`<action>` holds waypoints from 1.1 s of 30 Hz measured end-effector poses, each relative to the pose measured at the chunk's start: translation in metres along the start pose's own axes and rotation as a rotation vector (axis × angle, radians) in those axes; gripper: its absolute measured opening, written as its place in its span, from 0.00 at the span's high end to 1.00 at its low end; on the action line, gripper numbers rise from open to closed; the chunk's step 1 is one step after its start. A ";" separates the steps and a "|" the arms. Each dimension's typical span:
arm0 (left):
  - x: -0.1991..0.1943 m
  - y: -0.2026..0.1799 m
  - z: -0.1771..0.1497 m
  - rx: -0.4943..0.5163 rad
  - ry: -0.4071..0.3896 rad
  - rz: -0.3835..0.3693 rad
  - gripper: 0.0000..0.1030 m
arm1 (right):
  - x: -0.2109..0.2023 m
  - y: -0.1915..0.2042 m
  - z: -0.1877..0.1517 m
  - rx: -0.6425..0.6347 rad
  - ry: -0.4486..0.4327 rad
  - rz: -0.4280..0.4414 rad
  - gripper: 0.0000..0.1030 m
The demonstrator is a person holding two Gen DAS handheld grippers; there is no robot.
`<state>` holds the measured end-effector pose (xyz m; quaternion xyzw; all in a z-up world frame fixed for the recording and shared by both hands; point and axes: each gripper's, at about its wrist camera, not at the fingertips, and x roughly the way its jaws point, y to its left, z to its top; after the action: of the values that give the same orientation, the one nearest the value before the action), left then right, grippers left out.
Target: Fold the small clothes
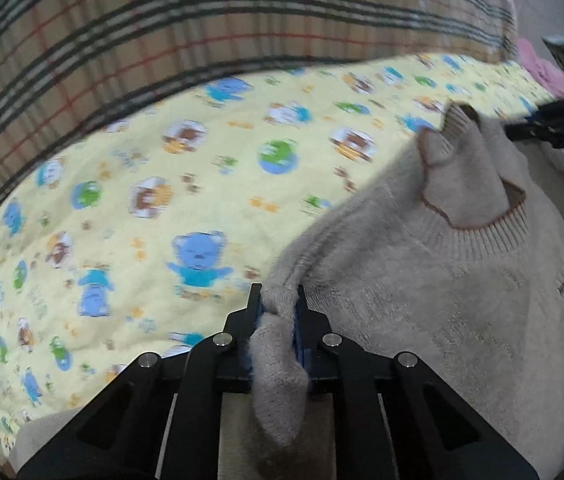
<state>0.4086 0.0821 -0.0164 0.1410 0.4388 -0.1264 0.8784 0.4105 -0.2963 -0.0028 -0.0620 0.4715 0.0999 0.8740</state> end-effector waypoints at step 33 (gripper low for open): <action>-0.145 -0.027 -0.035 -0.399 -0.185 -0.109 0.32 | -0.179 -0.201 -0.170 0.831 -0.224 -0.298 0.46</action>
<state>0.2892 0.0842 0.0771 -0.0715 0.3795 -0.0967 0.9173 0.2230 -0.5468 0.0566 0.2382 0.3600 -0.2185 0.8752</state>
